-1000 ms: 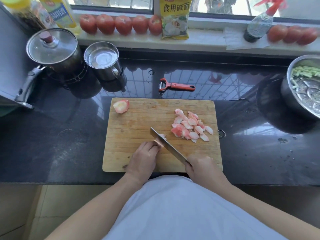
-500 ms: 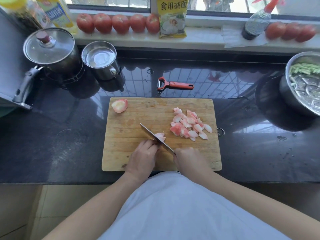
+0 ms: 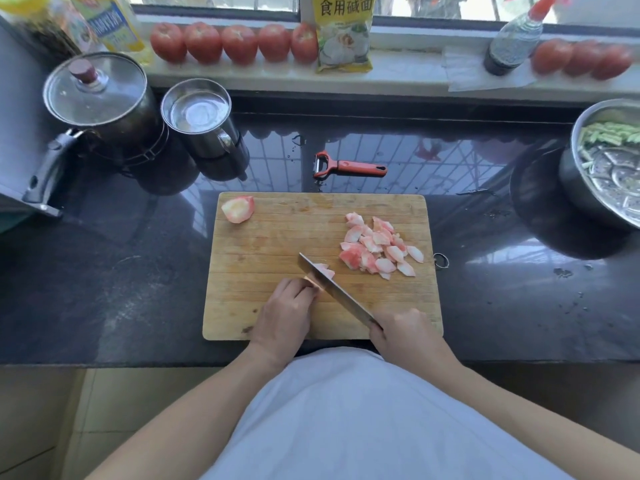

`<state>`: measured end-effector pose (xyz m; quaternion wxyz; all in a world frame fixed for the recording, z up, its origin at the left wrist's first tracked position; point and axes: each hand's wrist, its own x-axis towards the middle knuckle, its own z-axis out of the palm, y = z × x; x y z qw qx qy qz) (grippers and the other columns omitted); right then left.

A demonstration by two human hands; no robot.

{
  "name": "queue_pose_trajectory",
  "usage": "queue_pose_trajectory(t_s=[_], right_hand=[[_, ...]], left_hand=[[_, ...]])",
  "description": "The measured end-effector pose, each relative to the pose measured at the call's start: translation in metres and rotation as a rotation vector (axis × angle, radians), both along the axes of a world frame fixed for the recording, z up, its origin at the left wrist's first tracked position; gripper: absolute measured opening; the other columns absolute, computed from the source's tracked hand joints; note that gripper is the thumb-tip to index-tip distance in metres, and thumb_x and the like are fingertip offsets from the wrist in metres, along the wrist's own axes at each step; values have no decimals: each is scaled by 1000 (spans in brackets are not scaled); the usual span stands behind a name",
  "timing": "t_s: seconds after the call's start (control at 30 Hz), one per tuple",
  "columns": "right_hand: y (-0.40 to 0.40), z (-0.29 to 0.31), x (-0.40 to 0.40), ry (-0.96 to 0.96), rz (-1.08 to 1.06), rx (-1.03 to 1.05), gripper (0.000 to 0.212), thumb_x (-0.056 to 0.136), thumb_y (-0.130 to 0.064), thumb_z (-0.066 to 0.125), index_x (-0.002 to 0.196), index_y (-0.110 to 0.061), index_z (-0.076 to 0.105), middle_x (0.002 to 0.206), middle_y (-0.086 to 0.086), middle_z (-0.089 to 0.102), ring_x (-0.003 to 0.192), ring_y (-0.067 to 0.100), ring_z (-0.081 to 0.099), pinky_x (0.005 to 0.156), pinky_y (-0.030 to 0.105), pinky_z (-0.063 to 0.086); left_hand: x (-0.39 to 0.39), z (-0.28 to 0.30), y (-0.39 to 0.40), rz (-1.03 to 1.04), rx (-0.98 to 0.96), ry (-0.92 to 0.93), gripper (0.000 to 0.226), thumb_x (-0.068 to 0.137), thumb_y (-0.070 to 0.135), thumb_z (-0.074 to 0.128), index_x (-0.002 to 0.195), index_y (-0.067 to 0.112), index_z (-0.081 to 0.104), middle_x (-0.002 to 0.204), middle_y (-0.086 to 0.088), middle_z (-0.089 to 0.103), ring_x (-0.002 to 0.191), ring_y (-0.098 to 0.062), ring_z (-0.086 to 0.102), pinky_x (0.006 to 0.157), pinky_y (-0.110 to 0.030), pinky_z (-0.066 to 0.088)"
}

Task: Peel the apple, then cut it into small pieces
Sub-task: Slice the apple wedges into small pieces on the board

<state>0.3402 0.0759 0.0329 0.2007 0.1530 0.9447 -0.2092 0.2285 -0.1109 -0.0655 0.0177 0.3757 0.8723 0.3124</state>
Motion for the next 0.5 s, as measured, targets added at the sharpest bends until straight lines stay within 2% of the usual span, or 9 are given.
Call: queue_pose_trajectory(t_s=[0.1, 0.17, 0.27, 0.37, 0.43, 0.5], right_hand=[[-1, 2, 0, -51, 43, 45, 26, 101, -23, 43, 77, -18, 49, 60, -6, 39, 69, 28, 50, 59, 35, 31], [-2, 4, -2, -59, 48, 56, 26, 102, -24, 41, 81, -17, 54, 60, -6, 37, 69, 28, 50, 59, 35, 32], [-2, 5, 0, -50, 45, 41, 25, 102, -22, 43, 78, -18, 48, 59, -6, 36, 67, 29, 48, 58, 35, 32], [0, 6, 4, 5, 22, 16, 26, 99, -18, 49, 74, -12, 53, 62, -2, 45, 65, 33, 54, 57, 36, 35], [1, 5, 5, 11, 35, 28, 25, 98, -18, 51, 77, -8, 59, 65, 1, 48, 65, 33, 54, 58, 37, 38], [1, 5, 6, 7, 39, 30, 25, 98, -19, 52, 75, -10, 56, 66, 2, 48, 63, 34, 53, 57, 36, 37]], left_hand=[[0, 3, 1, 10, 7, 1, 26, 93, 5, 70, 118, 12, 73, 106, -1, 72, 95, -31, 65, 71, -42, 60], [0, 0, 0, 9, -22, 0, 20, 97, 9, 64, 115, 10, 74, 103, -2, 71, 95, -30, 64, 70, -45, 59], [0, -1, -1, -2, -44, -7, 26, 102, 16, 52, 114, 9, 74, 101, -4, 71, 96, -30, 64, 70, -46, 59], [-1, -1, -1, 11, -53, -30, 23, 98, 9, 63, 119, 12, 73, 103, -2, 71, 100, -29, 63, 70, -46, 59], [0, 1, 0, 22, -58, -37, 23, 96, 7, 68, 117, 12, 74, 102, -2, 71, 100, -28, 63, 69, -45, 59], [0, 1, 0, 19, -56, -29, 19, 95, 8, 69, 113, 11, 75, 101, -2, 71, 100, -27, 63, 70, -43, 59]])
